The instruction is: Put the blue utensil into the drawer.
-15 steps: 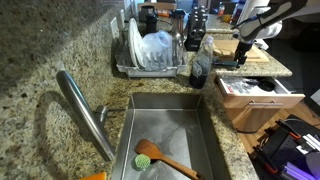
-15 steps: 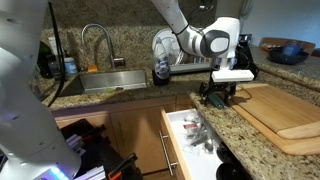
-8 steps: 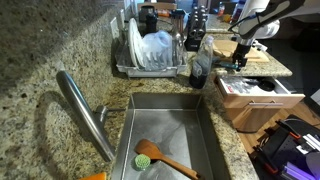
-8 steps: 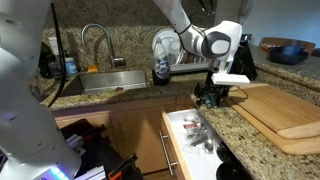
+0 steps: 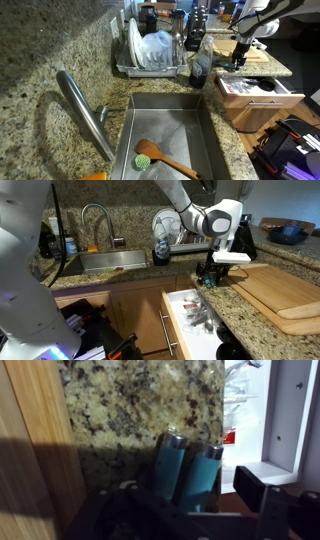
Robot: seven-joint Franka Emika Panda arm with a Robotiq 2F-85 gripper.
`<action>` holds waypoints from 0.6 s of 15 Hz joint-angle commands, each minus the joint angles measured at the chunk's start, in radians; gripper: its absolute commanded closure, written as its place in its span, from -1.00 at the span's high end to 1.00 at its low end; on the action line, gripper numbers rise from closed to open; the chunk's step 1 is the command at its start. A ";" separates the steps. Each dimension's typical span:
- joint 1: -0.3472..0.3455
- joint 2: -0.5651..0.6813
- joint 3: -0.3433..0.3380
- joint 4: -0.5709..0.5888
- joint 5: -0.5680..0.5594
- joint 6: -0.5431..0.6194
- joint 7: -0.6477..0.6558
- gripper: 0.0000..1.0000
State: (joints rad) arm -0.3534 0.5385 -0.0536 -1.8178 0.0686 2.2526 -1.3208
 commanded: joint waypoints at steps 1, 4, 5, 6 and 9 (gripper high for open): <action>-0.005 0.003 -0.001 0.028 0.007 -0.016 0.001 0.12; -0.006 0.009 -0.005 0.052 0.007 -0.031 0.009 -0.31; -0.007 0.012 -0.004 0.062 0.009 -0.041 0.010 -0.42; -0.006 0.018 -0.004 0.080 0.010 -0.057 0.017 -0.44; -0.010 0.028 0.006 0.129 0.027 -0.117 0.015 -0.44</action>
State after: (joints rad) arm -0.3536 0.5396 -0.0576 -1.7634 0.0688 2.2085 -1.3050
